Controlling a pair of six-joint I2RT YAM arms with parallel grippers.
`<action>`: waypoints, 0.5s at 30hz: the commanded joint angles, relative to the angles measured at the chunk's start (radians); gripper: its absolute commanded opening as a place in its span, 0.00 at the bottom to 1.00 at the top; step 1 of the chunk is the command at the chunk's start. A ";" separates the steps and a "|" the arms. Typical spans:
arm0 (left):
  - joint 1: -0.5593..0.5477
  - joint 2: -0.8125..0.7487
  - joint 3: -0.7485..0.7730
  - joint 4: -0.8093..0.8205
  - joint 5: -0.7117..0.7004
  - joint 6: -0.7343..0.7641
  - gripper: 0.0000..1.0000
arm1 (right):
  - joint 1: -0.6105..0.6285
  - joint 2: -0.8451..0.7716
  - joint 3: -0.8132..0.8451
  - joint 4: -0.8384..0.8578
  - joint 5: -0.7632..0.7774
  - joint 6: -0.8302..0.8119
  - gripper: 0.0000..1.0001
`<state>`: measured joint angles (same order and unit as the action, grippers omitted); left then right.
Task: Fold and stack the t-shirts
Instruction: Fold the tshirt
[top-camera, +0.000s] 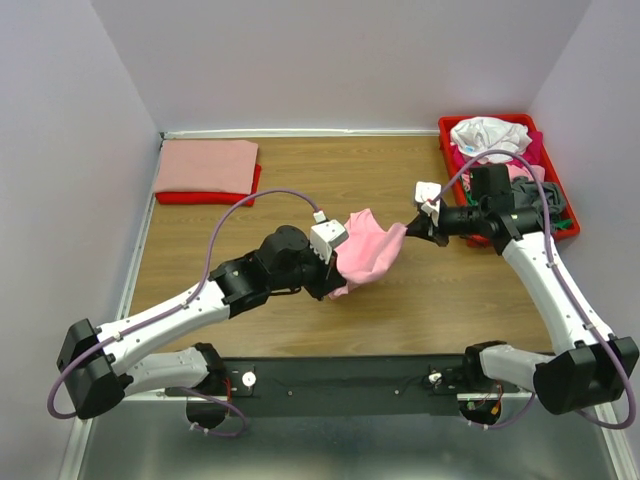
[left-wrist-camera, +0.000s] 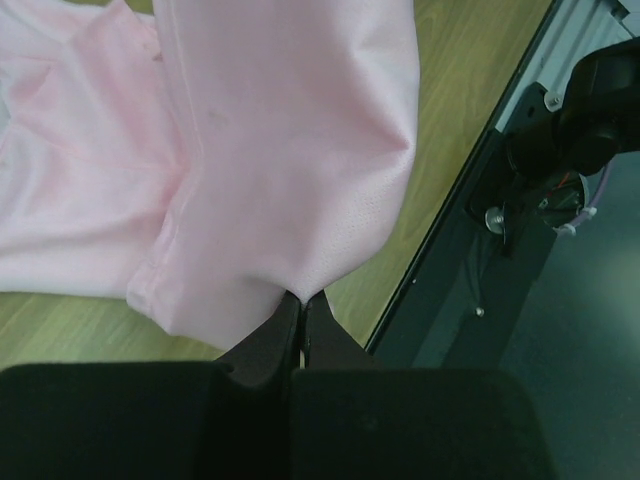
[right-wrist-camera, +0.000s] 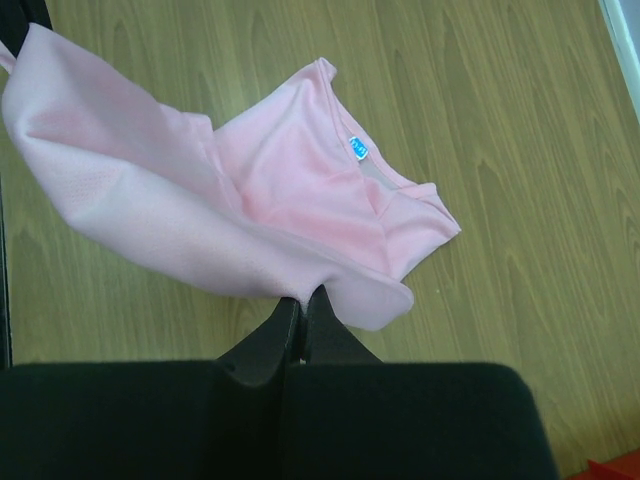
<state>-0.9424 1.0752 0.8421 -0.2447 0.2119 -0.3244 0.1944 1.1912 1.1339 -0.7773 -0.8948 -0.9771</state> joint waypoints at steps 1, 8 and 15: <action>0.005 -0.029 -0.041 0.050 0.080 -0.035 0.00 | -0.006 -0.028 -0.036 0.013 0.010 0.018 0.00; 0.017 -0.005 -0.028 0.054 0.023 -0.007 0.00 | -0.006 0.034 -0.019 0.015 0.005 -0.003 0.00; 0.088 0.038 -0.001 0.079 0.023 0.048 0.00 | -0.006 0.149 0.053 0.032 -0.007 0.000 0.00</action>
<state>-0.8909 1.0946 0.8093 -0.2073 0.2363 -0.3172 0.1944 1.3010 1.1343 -0.7715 -0.8913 -0.9771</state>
